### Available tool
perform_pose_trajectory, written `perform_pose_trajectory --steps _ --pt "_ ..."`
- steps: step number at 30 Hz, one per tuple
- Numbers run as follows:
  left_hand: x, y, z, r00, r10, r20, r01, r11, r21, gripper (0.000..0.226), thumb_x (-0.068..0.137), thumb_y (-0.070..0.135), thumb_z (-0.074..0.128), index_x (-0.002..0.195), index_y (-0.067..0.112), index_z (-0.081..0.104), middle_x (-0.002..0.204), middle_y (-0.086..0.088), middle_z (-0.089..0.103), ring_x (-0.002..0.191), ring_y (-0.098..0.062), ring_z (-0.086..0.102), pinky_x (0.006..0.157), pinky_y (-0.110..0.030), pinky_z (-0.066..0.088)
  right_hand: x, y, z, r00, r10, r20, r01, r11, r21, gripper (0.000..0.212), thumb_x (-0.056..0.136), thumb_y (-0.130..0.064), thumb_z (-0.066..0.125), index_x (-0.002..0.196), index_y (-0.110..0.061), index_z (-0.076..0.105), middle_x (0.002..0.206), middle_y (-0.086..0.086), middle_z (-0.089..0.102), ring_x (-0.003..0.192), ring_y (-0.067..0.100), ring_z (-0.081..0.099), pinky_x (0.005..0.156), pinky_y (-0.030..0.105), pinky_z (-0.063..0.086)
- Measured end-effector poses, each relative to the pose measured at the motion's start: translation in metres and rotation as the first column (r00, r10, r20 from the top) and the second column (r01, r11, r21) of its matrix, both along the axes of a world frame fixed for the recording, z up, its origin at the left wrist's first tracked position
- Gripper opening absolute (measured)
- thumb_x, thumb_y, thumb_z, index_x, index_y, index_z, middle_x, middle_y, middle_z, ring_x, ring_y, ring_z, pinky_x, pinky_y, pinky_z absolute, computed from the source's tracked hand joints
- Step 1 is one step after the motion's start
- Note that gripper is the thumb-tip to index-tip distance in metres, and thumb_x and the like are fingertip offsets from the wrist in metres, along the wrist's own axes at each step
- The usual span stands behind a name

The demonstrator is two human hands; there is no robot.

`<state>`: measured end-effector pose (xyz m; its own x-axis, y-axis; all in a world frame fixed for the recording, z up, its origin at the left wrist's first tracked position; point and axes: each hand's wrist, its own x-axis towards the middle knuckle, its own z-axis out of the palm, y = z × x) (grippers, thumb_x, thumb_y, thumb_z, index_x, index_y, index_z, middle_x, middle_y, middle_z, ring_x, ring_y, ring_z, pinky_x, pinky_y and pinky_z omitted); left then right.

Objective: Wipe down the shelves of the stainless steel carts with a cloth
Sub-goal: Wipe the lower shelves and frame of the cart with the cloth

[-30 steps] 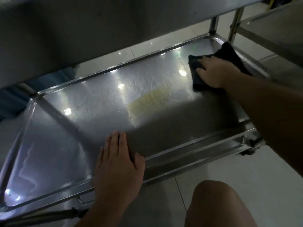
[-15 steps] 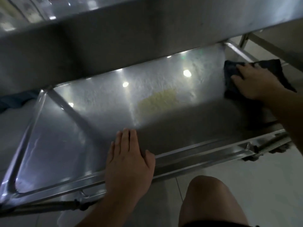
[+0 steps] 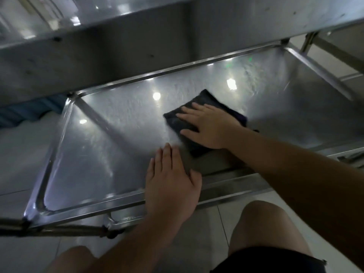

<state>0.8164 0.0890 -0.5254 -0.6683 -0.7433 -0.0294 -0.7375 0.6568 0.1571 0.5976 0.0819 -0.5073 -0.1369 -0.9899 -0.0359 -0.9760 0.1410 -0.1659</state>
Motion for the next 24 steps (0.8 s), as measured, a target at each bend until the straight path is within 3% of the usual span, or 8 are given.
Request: perform_pose_trajectory --steps 6,9,10,12,15,18,21,24 --pt "0.003 -0.004 0.003 0.999 -0.003 -0.044 0.007 0.996 0.092 0.079 0.105 0.062 0.014 0.169 0.017 0.004 0.178 -0.005 0.002 0.163 -0.020 -0.003 0.128 -0.037 -0.006 -0.088 0.085 0.003 0.880 -0.474 -0.030 0.473 0.881 -0.010 0.075 0.100 -0.067 0.022 0.164 -0.028 0.027 0.171 -0.001 0.023 0.157 0.030 0.021 0.125 0.050 0.020" --pt "0.012 -0.029 0.013 0.985 0.038 -0.166 0.009 0.962 0.274 0.073 0.107 0.061 0.030 0.168 0.025 0.014 0.177 0.001 0.011 0.162 -0.022 0.010 0.132 -0.045 0.011 -0.096 0.091 0.001 0.837 -0.546 -0.030 0.547 0.837 0.024 0.071 0.103 -0.065 0.025 0.164 -0.029 0.025 0.172 -0.002 0.021 0.158 0.030 0.019 0.127 0.051 0.016" --pt "0.020 -0.041 0.016 0.983 0.046 -0.177 -0.004 0.973 0.229 0.070 0.107 0.058 0.034 0.167 0.025 0.017 0.176 0.001 0.013 0.162 -0.023 0.012 0.131 -0.045 0.013 -0.095 0.088 0.000 0.828 -0.560 -0.034 0.561 0.827 0.031 0.071 0.103 -0.065 0.025 0.164 -0.029 0.025 0.172 -0.002 0.020 0.158 0.029 0.019 0.127 0.051 0.016" --pt "0.042 -0.062 0.017 0.990 0.088 -0.114 -0.081 0.994 0.066 0.068 0.109 0.054 0.030 0.168 0.022 0.015 0.177 -0.003 0.010 0.163 -0.023 0.006 0.130 -0.041 0.003 -0.089 0.077 0.001 0.806 -0.591 -0.032 0.592 0.805 0.045 0.072 0.103 -0.065 0.024 0.164 -0.028 0.023 0.173 -0.001 0.018 0.158 0.030 0.017 0.128 0.052 0.015" --pt "0.058 -0.065 0.011 0.991 0.128 -0.028 -0.126 0.989 0.071 0.073 0.108 0.055 0.017 0.168 0.015 0.012 0.176 -0.011 0.011 0.163 -0.027 0.004 0.132 -0.044 0.003 -0.060 0.051 0.005 0.790 -0.612 -0.033 0.613 0.789 0.046 0.074 0.103 -0.064 0.021 0.165 -0.025 0.020 0.173 0.002 0.016 0.158 0.032 0.013 0.127 0.053 0.015" --pt "0.055 -0.060 0.006 0.992 0.114 -0.048 -0.112 0.992 0.051 0.071 0.106 0.053 0.016 0.164 0.012 0.022 0.173 -0.014 0.021 0.162 -0.030 0.012 0.131 -0.049 0.012 0.002 0.004 0.004 0.874 -0.485 -0.025 0.485 0.875 0.005 0.073 0.102 -0.063 0.024 0.165 -0.025 0.023 0.173 0.001 0.018 0.158 0.030 0.014 0.127 0.051 0.015" --pt "0.058 -0.061 0.008 0.989 0.121 -0.087 -0.118 0.992 0.039 0.069 0.106 0.047 0.019 0.163 0.010 0.028 0.171 -0.014 0.027 0.161 -0.030 0.018 0.130 -0.050 0.018 0.064 -0.038 0.002 0.996 -0.089 -0.005 0.089 0.996 -0.025 0.072 0.100 -0.065 0.027 0.163 -0.031 0.028 0.171 -0.005 0.024 0.158 0.024 0.017 0.127 0.047 0.016" --pt "0.059 -0.063 0.007 0.991 0.118 -0.066 -0.116 0.993 0.036 0.067 0.106 0.046 0.021 0.162 0.011 0.028 0.171 -0.012 0.027 0.160 -0.028 0.020 0.130 -0.050 0.020 0.061 -0.053 0.004 0.988 0.156 -0.018 -0.156 0.988 0.015 0.069 0.101 -0.067 0.026 0.163 -0.035 0.027 0.170 -0.012 0.024 0.158 0.016 0.017 0.128 0.042 0.014"
